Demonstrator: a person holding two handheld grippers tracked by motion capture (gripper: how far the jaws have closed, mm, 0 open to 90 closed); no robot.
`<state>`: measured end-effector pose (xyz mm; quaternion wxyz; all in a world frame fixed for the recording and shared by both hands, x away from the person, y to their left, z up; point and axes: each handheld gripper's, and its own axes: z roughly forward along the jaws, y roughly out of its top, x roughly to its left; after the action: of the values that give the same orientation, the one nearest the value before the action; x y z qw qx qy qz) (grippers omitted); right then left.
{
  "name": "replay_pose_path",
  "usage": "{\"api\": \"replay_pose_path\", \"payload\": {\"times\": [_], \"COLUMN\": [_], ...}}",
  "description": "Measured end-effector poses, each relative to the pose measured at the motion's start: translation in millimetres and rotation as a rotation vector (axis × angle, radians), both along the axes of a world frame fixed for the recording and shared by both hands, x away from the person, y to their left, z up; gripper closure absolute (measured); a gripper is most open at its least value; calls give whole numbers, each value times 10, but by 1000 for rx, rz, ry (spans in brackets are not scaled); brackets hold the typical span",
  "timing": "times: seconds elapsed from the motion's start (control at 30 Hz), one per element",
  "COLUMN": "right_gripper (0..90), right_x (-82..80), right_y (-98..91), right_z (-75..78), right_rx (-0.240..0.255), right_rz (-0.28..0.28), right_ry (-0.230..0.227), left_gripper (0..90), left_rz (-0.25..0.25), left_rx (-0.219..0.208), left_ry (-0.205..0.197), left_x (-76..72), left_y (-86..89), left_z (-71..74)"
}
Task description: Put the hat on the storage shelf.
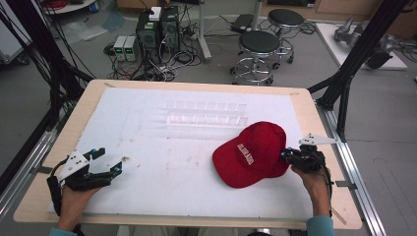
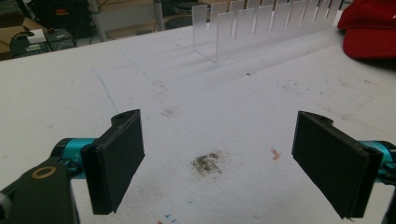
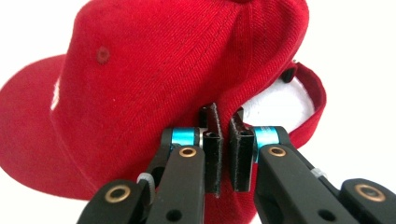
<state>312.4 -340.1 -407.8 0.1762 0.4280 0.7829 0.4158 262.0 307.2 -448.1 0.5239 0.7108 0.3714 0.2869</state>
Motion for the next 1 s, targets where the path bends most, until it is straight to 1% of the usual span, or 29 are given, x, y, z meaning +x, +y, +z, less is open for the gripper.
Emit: {"api": "replay_pose_path", "payload": {"times": [0.03, 0.07, 0.13, 0.17, 0.2, 0.23, 0.27, 0.33, 0.37, 0.4, 0.43, 0.47, 0.53, 0.57, 0.6, 0.63, 0.7, 0.77, 0.8, 1.0], "right_gripper": [863, 866, 866, 866, 866, 867, 867, 868, 868, 869, 870, 870, 870, 871, 871, 871, 871, 871, 871, 872], "right_x": [-8, -28, -50, -59, -59, -74, -94, -121, -121, -146, -154, -154, -170, -175, -175, -177, -176, -175, -175, -143], "right_y": [10, 25, 39, 47, 47, 61, 94, 160, 160, 229, 257, 257, 348, 415, 415, 490, 567, 644, 644, 875], "right_z": [11, 41, 81, 105, 105, 135, 193, 288, 288, 371, 403, 403, 502, 569, 569, 637, 696, 745, 745, 867], "right_rx": [10, 35, 61, 73, 73, 92, 110, 137, 137, 156, 160, 160, 168, 182, 182, 193, 198, 201, 201, 196], "right_rz": [-2, -2, 0, 1, 1, 8, 21, 49, 49, 75, 87, 87, 121, 149, 149, 169, 190, 212, 212, 261], "right_ry": [-5, -18, -43, -57, -57, -64, -85, -108, -108, -132, -141, -141, -158, -169, -169, -182, -195, -195, -195, -209], "left_gripper": [171, 171, 171, 171, 171, 171, 171, 171, 171, 171, 171, 171, 171, 171, 171, 171, 171, 171, 171, 171], "left_rz": [0, 0, 0, -1, 0, 1, 1, 0, 0, 0, 0, 0, -3, -3, -2, -3, -3, -3, -4, -10], "left_rx": [1, 1, 1, 0, -1, -2, -2, 0, 0, 0, 1, 1, 4, 5, 2, 1, 1, 3, 4, 2], "left_ry": [0, -1, -1, 0, -1, -1, -1, -1, -1, -1, -1, -1, -1, 0, -1, -1, -1, -1, -1, 3], "left_x": [0, 0, 0, -1, 0, 0, 0, 1, 1, 4, 3, 3, 1, 1, 1, 1, 1, 1, 3, 7], "left_y": [0, -1, -1, -2, -3, -5, -5, -6, -6, -6, -5, -5, -5, -4, -5, -5, -6, -6, -5, -4], "left_z": [0, 0, 0, 0, 0, -1, -1, -1, -1, -1, -1, -1, 0, 0, 0, 0, 0, 0, 0, 1]}}
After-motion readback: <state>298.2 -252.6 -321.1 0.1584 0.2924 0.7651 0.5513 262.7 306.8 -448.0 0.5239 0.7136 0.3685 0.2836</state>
